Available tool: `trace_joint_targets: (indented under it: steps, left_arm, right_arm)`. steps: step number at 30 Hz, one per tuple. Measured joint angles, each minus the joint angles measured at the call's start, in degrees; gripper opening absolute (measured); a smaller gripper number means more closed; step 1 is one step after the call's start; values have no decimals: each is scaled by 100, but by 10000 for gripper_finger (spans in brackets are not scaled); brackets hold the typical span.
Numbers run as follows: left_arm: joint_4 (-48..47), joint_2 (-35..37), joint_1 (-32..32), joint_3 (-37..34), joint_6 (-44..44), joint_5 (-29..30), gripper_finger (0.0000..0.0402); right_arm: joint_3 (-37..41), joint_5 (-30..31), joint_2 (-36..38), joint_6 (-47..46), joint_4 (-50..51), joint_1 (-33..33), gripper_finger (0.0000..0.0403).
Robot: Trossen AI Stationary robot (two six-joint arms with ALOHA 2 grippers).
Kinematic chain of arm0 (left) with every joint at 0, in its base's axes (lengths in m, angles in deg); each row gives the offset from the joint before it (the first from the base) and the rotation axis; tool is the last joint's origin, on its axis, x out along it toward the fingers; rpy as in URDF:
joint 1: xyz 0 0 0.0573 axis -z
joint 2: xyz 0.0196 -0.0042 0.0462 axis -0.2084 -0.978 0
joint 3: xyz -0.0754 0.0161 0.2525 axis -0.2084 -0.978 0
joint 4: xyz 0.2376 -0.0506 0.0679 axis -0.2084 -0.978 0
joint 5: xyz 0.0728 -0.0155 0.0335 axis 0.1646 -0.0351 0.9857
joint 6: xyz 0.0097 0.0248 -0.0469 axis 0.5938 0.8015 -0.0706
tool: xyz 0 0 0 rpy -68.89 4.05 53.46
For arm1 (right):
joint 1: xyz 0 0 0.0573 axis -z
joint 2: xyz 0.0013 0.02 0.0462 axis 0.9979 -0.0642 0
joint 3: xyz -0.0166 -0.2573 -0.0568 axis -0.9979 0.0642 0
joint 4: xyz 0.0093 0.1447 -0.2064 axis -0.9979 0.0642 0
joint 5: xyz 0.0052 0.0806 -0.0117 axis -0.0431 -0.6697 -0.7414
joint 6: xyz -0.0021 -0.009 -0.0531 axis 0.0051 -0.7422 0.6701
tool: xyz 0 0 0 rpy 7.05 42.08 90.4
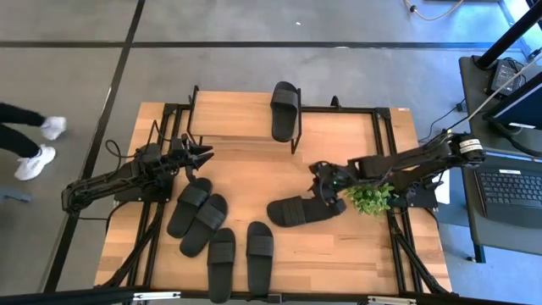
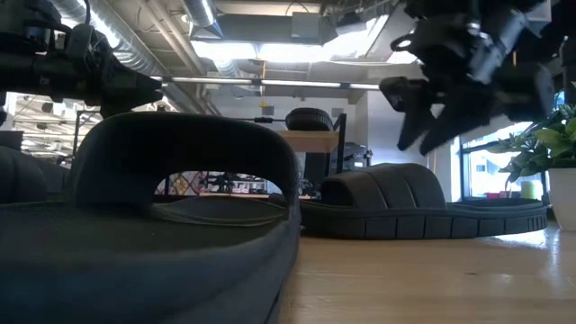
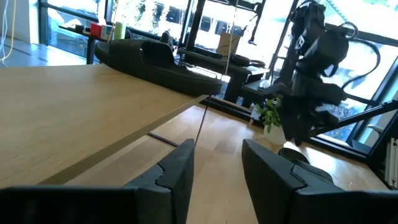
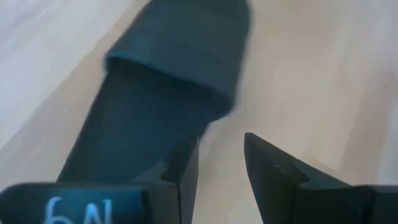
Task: Pick and place slides into the shelf
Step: Put the black slipper on the shelf
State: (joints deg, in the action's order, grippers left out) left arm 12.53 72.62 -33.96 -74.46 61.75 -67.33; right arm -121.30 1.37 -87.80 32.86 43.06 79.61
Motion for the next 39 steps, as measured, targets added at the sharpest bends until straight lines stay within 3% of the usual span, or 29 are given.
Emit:
trace_joint_targets:
  steps: [11, 17, 24, 32, 39]
  left_arm:
    - [0, 2, -1, 0, -2, -2, 128]
    - [2, 2, 0, 0, -4, 0, 128]
    - [2, 2, -2, 0, -13, -2, 128]
    - [2, 2, -1, 2, -13, -2, 128]
    - [1, 2, 0, 1, -11, -2, 128]
  right_arm:
    - [600, 54, -201, 785, -1689, -329, 129]
    - [629, 487, -491, 801, -2018, -327, 129]
    - [622, 501, -930, 1362, -2535, -327, 129]
    - [620, 503, -1354, 1389, -3382, -327, 129]
    - [616, 490, -1546, 1384, -3545, -327, 129]
